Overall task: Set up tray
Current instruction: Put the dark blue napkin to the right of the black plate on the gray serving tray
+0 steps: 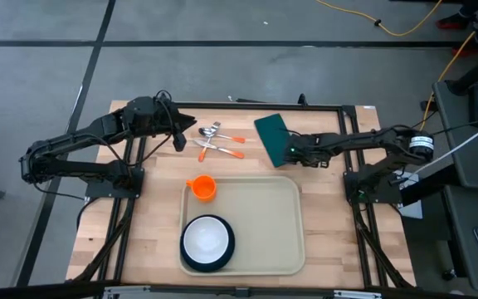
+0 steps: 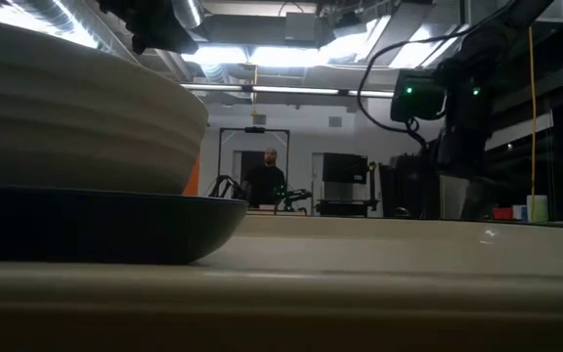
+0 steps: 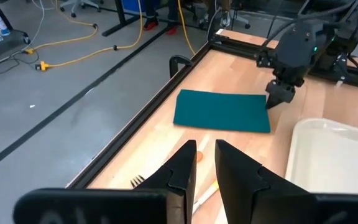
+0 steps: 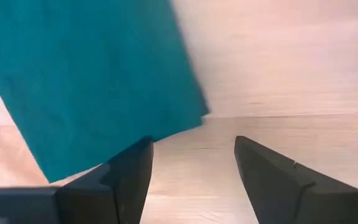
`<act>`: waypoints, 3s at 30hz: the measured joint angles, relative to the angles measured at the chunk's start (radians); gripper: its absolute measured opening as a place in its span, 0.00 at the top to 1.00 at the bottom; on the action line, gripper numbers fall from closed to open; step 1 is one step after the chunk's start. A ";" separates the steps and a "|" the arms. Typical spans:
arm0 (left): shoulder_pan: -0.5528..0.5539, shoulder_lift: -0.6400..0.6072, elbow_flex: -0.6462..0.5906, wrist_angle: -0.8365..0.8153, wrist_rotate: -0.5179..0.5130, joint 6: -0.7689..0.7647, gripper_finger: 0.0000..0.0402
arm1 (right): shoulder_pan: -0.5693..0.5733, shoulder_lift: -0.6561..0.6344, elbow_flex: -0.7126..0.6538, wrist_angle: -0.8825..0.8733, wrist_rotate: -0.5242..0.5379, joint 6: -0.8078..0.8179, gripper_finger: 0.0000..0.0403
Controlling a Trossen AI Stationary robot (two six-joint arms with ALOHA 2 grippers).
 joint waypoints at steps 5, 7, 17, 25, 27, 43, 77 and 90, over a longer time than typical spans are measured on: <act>0.000 -0.001 0.000 0.000 0.000 -0.001 0.87 | -0.014 -0.042 0.002 -0.041 0.066 0.008 0.42; 0.000 -0.001 0.000 0.000 0.000 -0.001 0.86 | -0.020 -0.044 0.002 -0.014 0.058 -0.004 0.42; 0.000 -0.001 0.000 0.001 0.000 -0.003 0.87 | -0.031 -0.040 0.002 0.005 0.058 -0.031 0.42; 0.000 -0.001 0.000 0.001 0.003 -0.017 0.86 | -0.031 -0.011 0.002 0.024 0.046 -0.031 0.42; 0.000 -0.001 0.000 0.001 0.003 -0.017 0.87 | -0.031 0.000 0.002 0.047 0.045 -0.031 0.42; 0.000 -0.001 0.000 0.001 0.004 -0.017 0.87 | -0.031 0.059 0.005 0.124 0.030 -0.026 0.42; 0.000 -0.001 0.000 0.000 0.003 -0.016 0.87 | -0.035 0.060 0.005 0.134 0.002 0.018 0.42; 0.000 -0.001 0.000 -0.003 0.000 -0.016 0.87 | -0.007 0.031 0.004 0.109 -0.015 -0.155 0.42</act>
